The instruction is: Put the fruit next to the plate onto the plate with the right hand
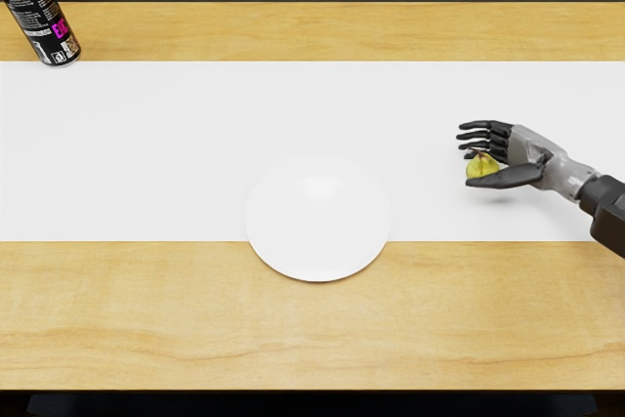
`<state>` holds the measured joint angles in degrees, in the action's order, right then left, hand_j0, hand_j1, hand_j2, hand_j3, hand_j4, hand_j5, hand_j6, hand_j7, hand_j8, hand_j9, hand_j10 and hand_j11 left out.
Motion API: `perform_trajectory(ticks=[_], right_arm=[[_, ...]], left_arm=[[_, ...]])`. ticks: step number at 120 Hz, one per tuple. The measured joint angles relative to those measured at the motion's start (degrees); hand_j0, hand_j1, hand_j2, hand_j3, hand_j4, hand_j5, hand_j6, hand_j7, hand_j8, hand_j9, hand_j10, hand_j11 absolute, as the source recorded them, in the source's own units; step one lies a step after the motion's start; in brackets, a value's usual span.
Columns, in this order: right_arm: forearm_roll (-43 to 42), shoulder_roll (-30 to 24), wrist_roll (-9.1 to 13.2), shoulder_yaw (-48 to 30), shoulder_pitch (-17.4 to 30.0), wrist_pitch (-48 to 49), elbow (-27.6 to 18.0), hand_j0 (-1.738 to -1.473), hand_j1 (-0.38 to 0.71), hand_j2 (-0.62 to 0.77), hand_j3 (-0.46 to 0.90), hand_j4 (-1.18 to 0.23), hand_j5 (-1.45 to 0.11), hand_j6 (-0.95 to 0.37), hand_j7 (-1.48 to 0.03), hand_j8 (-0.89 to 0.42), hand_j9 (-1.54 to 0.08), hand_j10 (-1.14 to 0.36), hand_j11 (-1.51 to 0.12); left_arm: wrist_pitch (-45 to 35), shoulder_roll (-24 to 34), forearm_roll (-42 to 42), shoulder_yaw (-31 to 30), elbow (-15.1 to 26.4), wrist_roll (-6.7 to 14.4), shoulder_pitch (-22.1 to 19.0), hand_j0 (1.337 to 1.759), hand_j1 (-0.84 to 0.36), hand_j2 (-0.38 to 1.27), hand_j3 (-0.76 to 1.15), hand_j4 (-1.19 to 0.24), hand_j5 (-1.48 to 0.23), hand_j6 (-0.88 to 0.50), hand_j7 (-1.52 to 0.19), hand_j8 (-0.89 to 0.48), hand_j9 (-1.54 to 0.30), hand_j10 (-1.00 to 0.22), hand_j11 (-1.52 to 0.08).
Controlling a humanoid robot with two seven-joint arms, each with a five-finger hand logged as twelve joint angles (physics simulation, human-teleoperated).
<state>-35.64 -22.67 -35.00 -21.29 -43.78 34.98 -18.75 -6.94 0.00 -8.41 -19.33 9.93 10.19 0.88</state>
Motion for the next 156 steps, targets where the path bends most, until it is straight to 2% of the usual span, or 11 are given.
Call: perform_trajectory(ticks=[41, 62, 97, 101, 103, 106, 116, 125, 126, 142, 156], right_arm=[[0.7, 0.0, -0.2, 2.1, -0.1, 0.3, 0.2, -1.658, 0.31, -0.11, 0.0, -0.56, -0.7, -0.55, -0.72, -0.54, -0.71, -0.35, -0.66], [0.5, -0.5, -0.2, 2.3, -0.3, 0.6, 0.0, -1.658, 0.36, -0.12, 0.0, -0.58, -0.79, -0.59, -0.77, -0.55, -0.8, -0.46, -0.39], [0.4, -1.7, -0.1, 2.4, 0.0, 0.8, 0.0, -1.653, 0.42, -0.04, 0.0, -0.62, -0.97, -0.68, -0.89, -0.54, -0.97, -0.59, -0.28], [0.5, -1.7, -0.1, 2.5, 0.0, 0.8, 0.0, -1.652, 0.42, -0.05, 0.0, -0.61, -0.99, -0.69, -0.9, -0.53, -0.98, -0.54, -0.39], [0.6, -1.7, -0.1, 2.6, 0.0, 0.9, 0.0, -1.652, 0.42, -0.04, 0.0, -0.61, -1.01, -0.7, -0.91, -0.52, -1.0, -0.59, -0.26], [0.7, -1.7, -0.2, 2.7, 0.0, 1.0, 0.0, -1.651, 0.43, -0.05, 0.0, -0.6, -1.02, -0.71, -0.93, -0.52, -1.02, -0.53, -0.39], [1.0, -1.7, -0.2, 2.9, 0.1, 1.2, 0.1, -1.649, 0.44, -0.04, 0.0, -0.55, -1.09, -0.75, -0.98, -0.49, -1.1, -0.55, -0.32], [1.0, -1.9, -0.3, 3.0, 0.0, 1.4, 0.0, -1.646, 0.45, -0.03, 0.0, -0.51, -1.16, -0.78, -1.02, -0.47, -1.17, -0.48, -0.45], [1.0, -1.9, -0.2, 3.1, 0.0, 1.4, 0.0, -1.645, 0.45, -0.02, 0.0, -0.5, -1.17, -0.79, -1.03, -0.46, -1.18, -0.53, -0.34], [0.9, -2.3, -0.2, 3.4, -0.2, 1.3, -0.2, -1.643, 0.49, 0.0, 0.0, -0.51, -1.23, -0.83, -1.08, -0.46, -1.24, -0.55, -0.34], [0.5, -2.7, -0.1, 3.8, -0.6, 0.7, -0.1, -1.637, 0.53, 0.03, 0.0, -0.57, -1.22, -0.84, -1.1, -0.5, -1.24, -0.55, -0.7]], left_arm=[[0.0, 0.0, 0.0, 0.0, 0.0, 0.0, 0.0, 1.658, 0.35, 0.0, 0.0, 0.0, 0.0, 0.0, 0.0, 0.0, 0.0, 0.0, 0.0], [0.0, 0.0, 0.0, 0.0, 0.0, 0.0, 0.0, 1.658, 0.35, 0.0, 0.0, 0.0, 0.0, 0.0, 0.0, 0.0, 0.0, 0.0, 0.0], [0.0, 0.0, 0.0, -0.1, 0.0, 0.0, 0.0, 1.658, 0.35, 0.0, 0.0, 0.0, 0.0, 0.0, 0.0, 0.0, 0.0, 0.0, 0.0], [0.0, 0.0, 0.0, -0.1, 0.0, 0.0, 0.0, 1.658, 0.35, 0.0, 0.0, 0.0, 0.0, 0.0, 0.0, 0.0, 0.0, 0.0, 0.0], [0.0, 0.0, 0.0, -0.1, 0.0, 0.0, 0.0, 1.658, 0.35, 0.0, 0.0, 0.0, 0.0, 0.0, 0.0, 0.0, 0.0, 0.0, 0.0], [0.0, 0.0, 0.0, -0.1, 0.0, 0.0, 0.0, 1.658, 0.35, 0.0, 0.0, 0.0, 0.0, 0.0, 0.0, 0.0, 0.0, 0.0, 0.0], [0.0, 0.0, 0.0, -0.1, 0.0, 0.0, 0.0, 1.658, 0.35, 0.0, 0.0, 0.0, 0.0, 0.0, 0.0, 0.0, 0.0, 0.0, 0.0], [0.0, 0.0, 0.0, -0.1, 0.0, 0.0, 0.0, 1.658, 0.35, 0.0, 0.0, 0.0, 0.0, 0.0, 0.0, 0.0, 0.0, 0.0, 0.0], [0.0, 0.0, 0.0, -0.1, 0.0, 0.0, 0.0, 1.658, 0.35, 0.0, 0.0, 0.0, 0.0, 0.0, 0.0, 0.0, 0.0, 0.0, 0.0], [0.0, 0.0, 0.0, -0.1, 0.0, 0.0, 0.0, 1.658, 0.35, 0.0, 0.0, 0.0, 0.0, 0.0, 0.0, 0.0, 0.0, 0.0, 0.0], [0.0, 0.0, 0.0, 0.0, 0.0, 0.0, 0.0, 1.658, 0.35, 0.0, 0.0, 0.0, 0.0, 0.0, 0.0, 0.0, 0.0, 0.0, 0.0]])
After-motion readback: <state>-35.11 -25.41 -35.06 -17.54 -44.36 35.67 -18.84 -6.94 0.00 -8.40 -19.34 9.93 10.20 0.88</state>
